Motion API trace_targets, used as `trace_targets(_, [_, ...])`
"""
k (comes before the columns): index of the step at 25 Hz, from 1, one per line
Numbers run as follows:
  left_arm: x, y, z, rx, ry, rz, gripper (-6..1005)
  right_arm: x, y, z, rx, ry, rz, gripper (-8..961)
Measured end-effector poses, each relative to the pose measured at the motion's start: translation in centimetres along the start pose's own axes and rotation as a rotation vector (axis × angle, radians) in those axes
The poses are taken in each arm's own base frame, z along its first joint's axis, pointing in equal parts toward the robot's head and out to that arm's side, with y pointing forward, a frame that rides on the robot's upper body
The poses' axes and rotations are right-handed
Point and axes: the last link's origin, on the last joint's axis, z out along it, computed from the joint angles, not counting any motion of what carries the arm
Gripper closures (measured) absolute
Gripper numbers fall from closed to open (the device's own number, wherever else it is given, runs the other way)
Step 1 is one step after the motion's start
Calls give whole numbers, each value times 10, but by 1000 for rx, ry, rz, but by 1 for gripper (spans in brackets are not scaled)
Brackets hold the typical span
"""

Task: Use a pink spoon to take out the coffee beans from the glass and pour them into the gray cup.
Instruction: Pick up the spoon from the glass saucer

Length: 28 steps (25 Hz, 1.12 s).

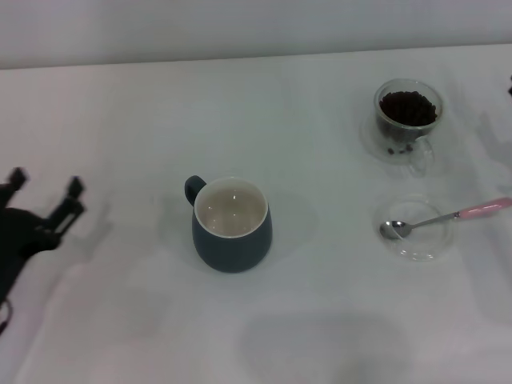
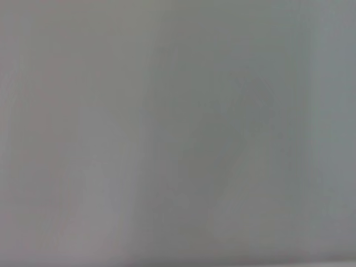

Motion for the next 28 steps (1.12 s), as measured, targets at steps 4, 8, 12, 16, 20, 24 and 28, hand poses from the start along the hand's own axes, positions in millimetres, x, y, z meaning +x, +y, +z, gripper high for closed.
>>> trace_targets(4, [0, -21, -11, 117, 13, -21, 107, -1, -12, -18, 12, -21, 99, 96])
trace_targets(8, [2, -34, -13, 185, 24, -30, 107, 5, -28, -42, 45, -3, 218, 96])
trace_targets(12, [4, -46, -15, 263, 39, -51, 107, 13, -37, -63, 47, 45, 330, 96])
trace_targets(16, [7, -54, -16, 326, 66, -75, 107, 15, -42, -77, 41, 54, 396, 96])
trace_targets(20, [11, -56, -9, 330, 83, -77, 107, 16, -44, -88, 35, 52, 445, 96])
trace_targets(24, [13, -57, -1, 324, 80, -74, 107, 20, -45, -99, 37, 75, 485, 96])
trace_targets(28, [12, -58, 4, 330, 62, -79, 107, 23, -45, -103, 41, 88, 501, 97])
